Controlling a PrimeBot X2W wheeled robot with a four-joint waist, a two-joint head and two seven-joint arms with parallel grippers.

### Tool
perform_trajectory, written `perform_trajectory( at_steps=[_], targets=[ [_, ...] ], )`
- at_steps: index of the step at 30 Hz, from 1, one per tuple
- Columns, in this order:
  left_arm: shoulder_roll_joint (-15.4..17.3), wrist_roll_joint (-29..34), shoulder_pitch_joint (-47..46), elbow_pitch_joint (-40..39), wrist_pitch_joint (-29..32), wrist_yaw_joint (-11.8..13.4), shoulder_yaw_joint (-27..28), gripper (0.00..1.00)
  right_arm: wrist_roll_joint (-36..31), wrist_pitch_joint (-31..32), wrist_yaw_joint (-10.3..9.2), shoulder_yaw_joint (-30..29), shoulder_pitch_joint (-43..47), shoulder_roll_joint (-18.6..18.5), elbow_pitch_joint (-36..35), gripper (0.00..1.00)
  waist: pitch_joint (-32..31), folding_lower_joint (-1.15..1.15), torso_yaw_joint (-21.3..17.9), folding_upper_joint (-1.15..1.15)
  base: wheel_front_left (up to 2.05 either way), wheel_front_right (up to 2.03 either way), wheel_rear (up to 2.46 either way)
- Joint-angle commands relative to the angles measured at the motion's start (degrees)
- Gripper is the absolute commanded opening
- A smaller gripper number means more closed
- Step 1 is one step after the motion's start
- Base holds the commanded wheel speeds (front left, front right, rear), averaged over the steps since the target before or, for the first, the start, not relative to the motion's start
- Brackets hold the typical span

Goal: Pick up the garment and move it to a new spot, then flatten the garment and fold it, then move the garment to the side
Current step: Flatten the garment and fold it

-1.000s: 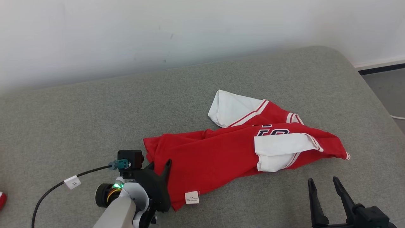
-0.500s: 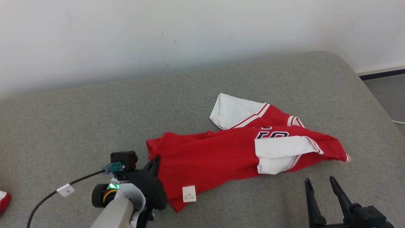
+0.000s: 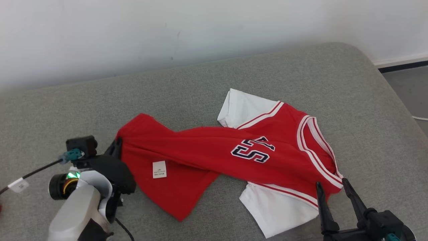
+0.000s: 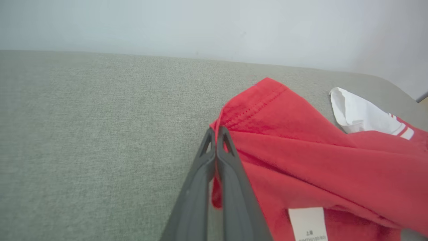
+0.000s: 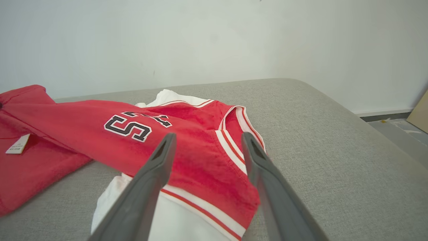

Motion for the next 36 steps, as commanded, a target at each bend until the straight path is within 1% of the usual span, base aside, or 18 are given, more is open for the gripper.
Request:
perform_trajectory(
  at_steps=[1, 4, 7, 8, 9, 16, 19, 22, 24, 27, 31, 35, 36],
  targets=[
    [0.6, -0.4, -0.8, 0.4, -0.5, 0.3, 0.3, 0.0, -0.3, 0.0, 0.04, 0.2, -0.2, 0.0, -0.2, 1.0, 0.6, 0.0, 0.0, -0.01, 0.0, 0.0, 0.0],
    [1.6, -0.3, -2.5, 1.3, -1.7, 0.7, 0.8, 0.0, -0.3, 0.1, 0.04, 0.5, -0.8, 0.0, -0.3, 1.0, 1.4, 0.0, 0.0, -0.01, 0.0, 0.0, 0.0],
    [1.8, -0.2, -3.5, 2.3, -2.2, 0.6, 0.6, 0.0, -0.3, 0.1, 0.04, 0.7, -1.1, 0.0, -0.3, 1.0, 1.9, 0.0, 0.2, -0.01, 0.0, 0.0, 0.0],
    [1.6, 0.0, -3.7, 2.5, -2.4, 0.5, 0.3, 0.45, -0.2, 0.2, 0.04, 0.7, -1.1, 0.0, -0.3, 1.0, 1.9, 0.0, 0.4, -0.01, 0.0, 0.0, 0.0],
    [1.4, 0.2, -3.9, 2.6, -2.6, 0.5, 0.1, 1.0, -0.2, 0.2, 0.04, 0.6, -1.1, 0.0, -0.3, 1.0, 2.0, 0.0, 0.6, -0.01, 0.0, 0.0, 0.0],
    [-1.6, -0.3, 0.1, 4.0, -4.9, -0.8, -1.4, 1.0, 0.1, 0.2, 0.04, -0.1, -0.5, 0.0, -0.2, 1.0, 0.0, 0.0, 3.2, -0.01, 0.0, 0.0, 0.0],
    [-2.3, -0.8, 2.6, 2.4, -6.2, -1.1, -1.2, 1.0, 0.2, 0.2, 0.04, -0.6, 0.0, 0.0, -0.4, 1.0, -1.2, 0.0, 4.5, -0.01, 0.0, 0.0, 0.0],
    [-2.8, -0.3, 5.8, -1.0, -6.9, -1.4, -0.7, 1.0, 0.2, 0.4, 0.04, -1.3, 0.3, 0.0, -0.5, 1.0, -2.5, 0.0, 5.9, -0.01, 0.0, 0.0, 0.0],
    [-2.4, 1.3, 8.4, -6.6, -7.0, -0.7, 1.0, 1.0, 0.2, 0.4, 0.04, -1.8, 0.7, 0.0, -0.6, 1.0, -3.2, 0.0, 6.7, -0.01, 0.0, 0.0, 0.0],
    [-2.6, 4.3, 15.5, -16.7, -6.9, 0.2, 4.1, 1.0, 0.2, 0.7, 0.04, -2.4, 1.3, 0.0, -0.7, 1.0, -4.2, 0.0, 7.6, -0.01, 0.0, 0.0, 0.0],
    [-3.8, 9.1, 25.0, -29.8, -7.0, 0.8, 8.1, 1.0, 0.4, 0.8, 0.04, -3.5, 1.7, 0.0, -0.8, 1.0, -5.4, 0.0, 8.4, -0.01, 0.0, 0.0, 0.0],
    [-4.8, 13.5, 33.5, -39.4, -7.0, 0.6, 11.3, 1.0, 0.5, 0.9, 0.04, -4.5, 2.3, 0.0, -0.8, 1.0, -5.9, 0.0, 9.2, -0.01, 0.0, 0.0, 0.0],
    [-4.8, 13.5, 33.5, -39.4, -7.0, 0.6, 11.3, 1.0, 0.5, 0.9, 0.04, -4.5, 2.3, 0.0, -0.8, 1.0, -5.9, 0.0, 9.2, -0.01, 0.0, 0.0, 0.0]
  ],
)
